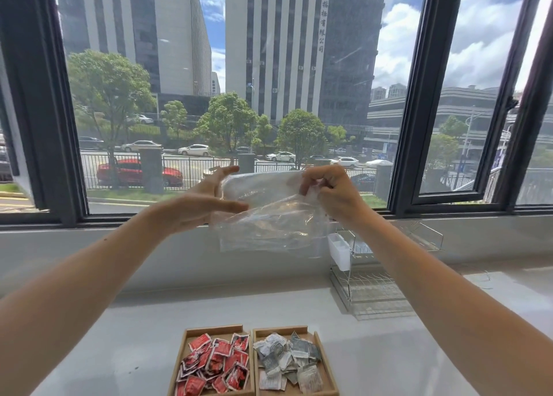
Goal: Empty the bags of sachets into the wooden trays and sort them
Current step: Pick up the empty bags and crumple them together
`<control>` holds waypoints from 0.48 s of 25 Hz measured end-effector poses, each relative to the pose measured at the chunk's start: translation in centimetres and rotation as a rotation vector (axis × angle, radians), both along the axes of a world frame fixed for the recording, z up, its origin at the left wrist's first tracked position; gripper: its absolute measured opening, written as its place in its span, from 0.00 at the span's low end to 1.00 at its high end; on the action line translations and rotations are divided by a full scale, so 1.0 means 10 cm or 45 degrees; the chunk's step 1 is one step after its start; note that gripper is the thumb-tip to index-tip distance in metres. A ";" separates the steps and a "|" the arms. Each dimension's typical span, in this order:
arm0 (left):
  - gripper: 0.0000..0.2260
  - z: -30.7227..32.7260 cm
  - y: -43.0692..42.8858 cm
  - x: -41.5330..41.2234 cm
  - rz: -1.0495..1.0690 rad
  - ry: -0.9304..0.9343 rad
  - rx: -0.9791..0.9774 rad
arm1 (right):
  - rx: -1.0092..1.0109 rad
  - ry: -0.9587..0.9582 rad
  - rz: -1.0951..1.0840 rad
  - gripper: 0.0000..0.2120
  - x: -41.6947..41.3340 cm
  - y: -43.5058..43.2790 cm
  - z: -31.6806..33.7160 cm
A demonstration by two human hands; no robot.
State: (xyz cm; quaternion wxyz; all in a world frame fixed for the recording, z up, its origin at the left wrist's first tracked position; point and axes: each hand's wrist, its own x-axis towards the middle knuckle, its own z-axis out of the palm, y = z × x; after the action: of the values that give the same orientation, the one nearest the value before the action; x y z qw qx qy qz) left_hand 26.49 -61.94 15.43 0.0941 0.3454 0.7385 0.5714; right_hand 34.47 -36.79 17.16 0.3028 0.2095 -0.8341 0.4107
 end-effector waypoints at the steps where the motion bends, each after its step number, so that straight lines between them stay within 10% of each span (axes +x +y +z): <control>1: 0.50 -0.06 -0.04 -0.04 0.000 0.002 0.066 | -0.109 -0.100 0.044 0.24 0.03 -0.02 -0.02; 8: 0.31 -0.35 -0.07 -0.15 0.117 0.317 0.157 | -1.021 -0.672 0.543 0.22 0.18 -0.08 -0.41; 12: 0.21 -0.68 0.31 -0.18 0.111 0.408 0.051 | -0.968 -0.708 0.256 0.31 0.38 0.04 -0.80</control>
State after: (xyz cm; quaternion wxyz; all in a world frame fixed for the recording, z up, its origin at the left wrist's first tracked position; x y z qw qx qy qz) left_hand 24.66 -58.87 8.64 -0.0567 0.4014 0.7469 0.5270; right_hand 38.24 -36.38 9.17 0.0820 0.0458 -0.6498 0.7543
